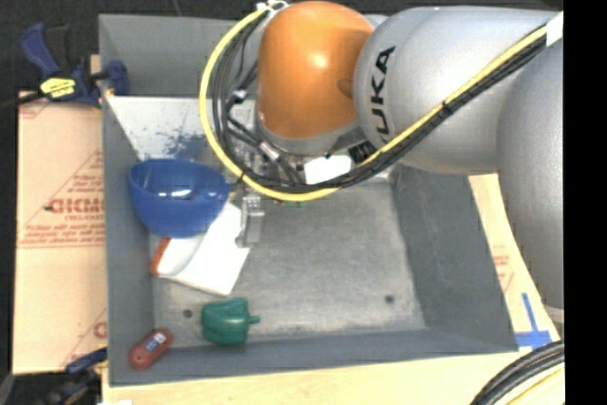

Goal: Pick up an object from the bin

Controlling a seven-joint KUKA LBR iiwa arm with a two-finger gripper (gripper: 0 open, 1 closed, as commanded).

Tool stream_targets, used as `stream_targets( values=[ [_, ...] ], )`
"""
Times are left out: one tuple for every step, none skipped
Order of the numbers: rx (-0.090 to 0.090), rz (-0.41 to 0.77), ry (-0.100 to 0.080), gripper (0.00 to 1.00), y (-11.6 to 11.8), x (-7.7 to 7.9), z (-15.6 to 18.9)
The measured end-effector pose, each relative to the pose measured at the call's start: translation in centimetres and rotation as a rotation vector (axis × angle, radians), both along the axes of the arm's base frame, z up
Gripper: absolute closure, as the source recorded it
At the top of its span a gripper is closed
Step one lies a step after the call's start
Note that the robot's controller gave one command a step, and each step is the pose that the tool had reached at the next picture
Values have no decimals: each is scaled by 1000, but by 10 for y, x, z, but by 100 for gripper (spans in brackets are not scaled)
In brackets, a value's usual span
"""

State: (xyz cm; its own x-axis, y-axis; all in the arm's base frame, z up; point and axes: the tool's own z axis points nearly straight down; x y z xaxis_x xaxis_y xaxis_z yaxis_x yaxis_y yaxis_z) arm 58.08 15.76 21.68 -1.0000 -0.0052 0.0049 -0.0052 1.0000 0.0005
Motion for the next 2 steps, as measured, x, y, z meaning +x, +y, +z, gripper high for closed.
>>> stream_targets(
  values=[
    [1,-6,-8,0,-1,2,5],
    [3,107,-12,0,42,-35,-141]
  ],
)
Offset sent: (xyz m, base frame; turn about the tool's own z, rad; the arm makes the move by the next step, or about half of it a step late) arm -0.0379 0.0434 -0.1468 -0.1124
